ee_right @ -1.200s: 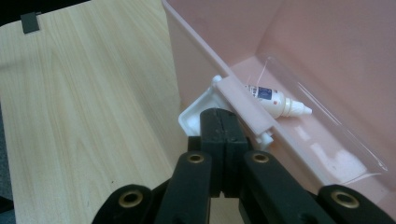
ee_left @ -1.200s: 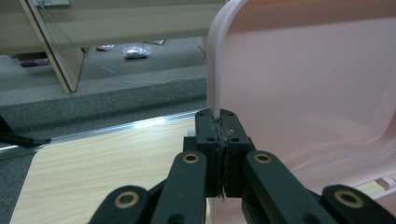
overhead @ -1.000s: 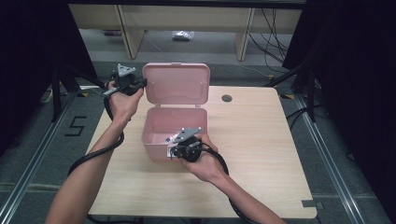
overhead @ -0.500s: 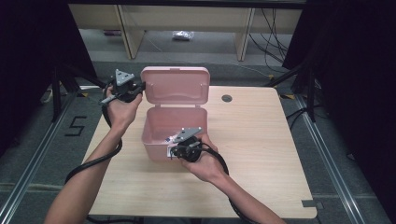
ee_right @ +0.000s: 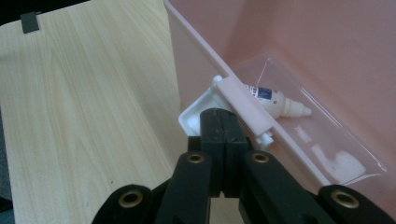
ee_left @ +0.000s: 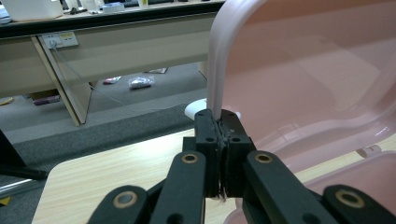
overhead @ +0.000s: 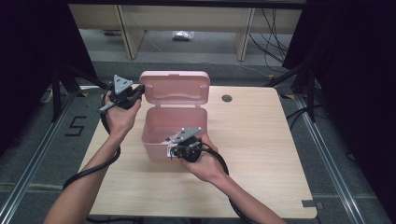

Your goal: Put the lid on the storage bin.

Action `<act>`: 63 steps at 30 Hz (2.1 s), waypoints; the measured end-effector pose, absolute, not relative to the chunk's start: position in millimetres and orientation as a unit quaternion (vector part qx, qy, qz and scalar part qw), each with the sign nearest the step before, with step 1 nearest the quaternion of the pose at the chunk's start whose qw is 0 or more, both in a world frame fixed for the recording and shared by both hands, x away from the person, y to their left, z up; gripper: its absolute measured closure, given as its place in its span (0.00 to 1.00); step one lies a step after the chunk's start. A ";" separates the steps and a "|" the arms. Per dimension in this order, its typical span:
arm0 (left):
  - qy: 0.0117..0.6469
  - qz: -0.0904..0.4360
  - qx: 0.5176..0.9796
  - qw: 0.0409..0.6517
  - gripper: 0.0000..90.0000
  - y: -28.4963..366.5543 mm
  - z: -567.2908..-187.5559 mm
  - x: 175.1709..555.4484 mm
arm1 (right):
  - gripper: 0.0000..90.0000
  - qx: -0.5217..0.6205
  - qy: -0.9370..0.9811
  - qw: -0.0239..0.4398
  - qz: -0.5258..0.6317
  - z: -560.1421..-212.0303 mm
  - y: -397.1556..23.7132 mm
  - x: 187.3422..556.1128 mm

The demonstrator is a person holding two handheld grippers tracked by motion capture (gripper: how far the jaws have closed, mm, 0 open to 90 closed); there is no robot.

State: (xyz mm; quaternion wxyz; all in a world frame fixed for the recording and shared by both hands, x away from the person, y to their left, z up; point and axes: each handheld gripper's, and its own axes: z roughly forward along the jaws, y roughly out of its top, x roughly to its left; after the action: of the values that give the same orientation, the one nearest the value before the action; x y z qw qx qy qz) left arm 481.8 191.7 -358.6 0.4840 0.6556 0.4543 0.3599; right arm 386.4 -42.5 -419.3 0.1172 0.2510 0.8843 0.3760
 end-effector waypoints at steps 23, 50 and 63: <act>0.436 0.376 0.662 0.479 0.97 192.2 -365.3 464.0 | 1.00 0.249 0.886 0.121 0.373 -418.8 -43.2 386.1; 0.421 0.394 0.671 0.467 0.97 191.1 -372.7 449.3 | 1.00 0.277 0.853 0.142 0.419 -396.3 -65.3 387.0; 0.411 0.401 0.676 0.461 0.97 191.1 -379.2 438.2 | 1.00 0.317 0.822 0.171 0.441 -378.4 -100.2 406.1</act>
State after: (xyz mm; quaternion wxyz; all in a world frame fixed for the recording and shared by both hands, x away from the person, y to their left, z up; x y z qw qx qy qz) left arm 438.2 191.1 -379.2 0.4613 0.6764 0.4112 0.4007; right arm 406.1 -100.2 -378.4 0.1715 0.3170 0.8220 0.4410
